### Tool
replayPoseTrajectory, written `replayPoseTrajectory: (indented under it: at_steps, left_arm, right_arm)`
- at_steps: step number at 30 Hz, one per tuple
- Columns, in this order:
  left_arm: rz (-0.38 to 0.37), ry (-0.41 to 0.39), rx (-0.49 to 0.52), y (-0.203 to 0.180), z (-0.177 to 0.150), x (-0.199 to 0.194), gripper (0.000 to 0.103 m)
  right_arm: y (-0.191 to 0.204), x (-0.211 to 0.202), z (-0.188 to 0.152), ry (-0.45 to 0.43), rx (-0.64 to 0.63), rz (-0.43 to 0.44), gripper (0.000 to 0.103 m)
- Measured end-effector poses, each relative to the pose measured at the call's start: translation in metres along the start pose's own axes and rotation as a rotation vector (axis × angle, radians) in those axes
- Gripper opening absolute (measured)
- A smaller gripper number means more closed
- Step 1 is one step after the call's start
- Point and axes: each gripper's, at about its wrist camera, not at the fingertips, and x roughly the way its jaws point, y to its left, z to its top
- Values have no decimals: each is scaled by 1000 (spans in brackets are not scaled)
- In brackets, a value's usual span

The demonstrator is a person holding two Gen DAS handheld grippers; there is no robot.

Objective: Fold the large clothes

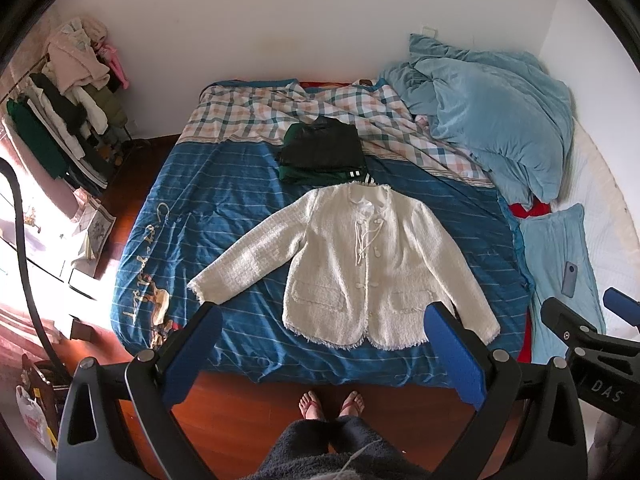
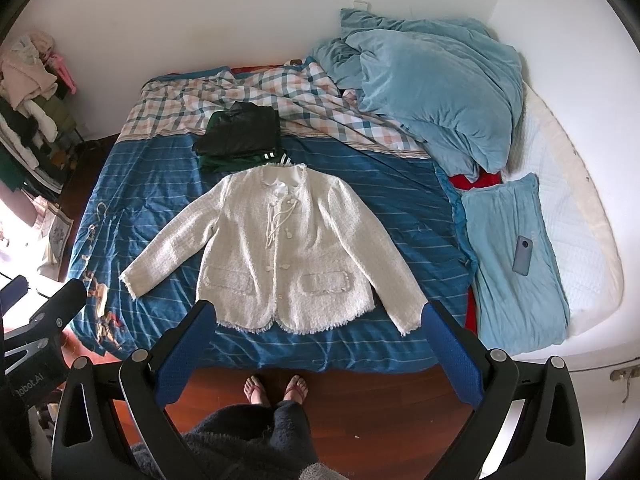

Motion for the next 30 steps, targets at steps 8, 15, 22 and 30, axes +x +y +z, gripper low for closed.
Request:
replayPoseTrajectory:
  at_steps: [8,15,22,30]
  left_arm:
    - [16,-21,16,4,7,-1,103]
    - [168,-98,50,3,44,77,103]
    - [248,36,23,-20,60,211,103]
    - [312,176,15,-49,35,365,103]
  right_arm:
    - [3,5,1,6,51,16,103]
    - [-37,88,-1,-16,264,55,103]
    - [-162,273,-34,197,681,89,59]
    - [-313,457,-120,281,1023,58,67]
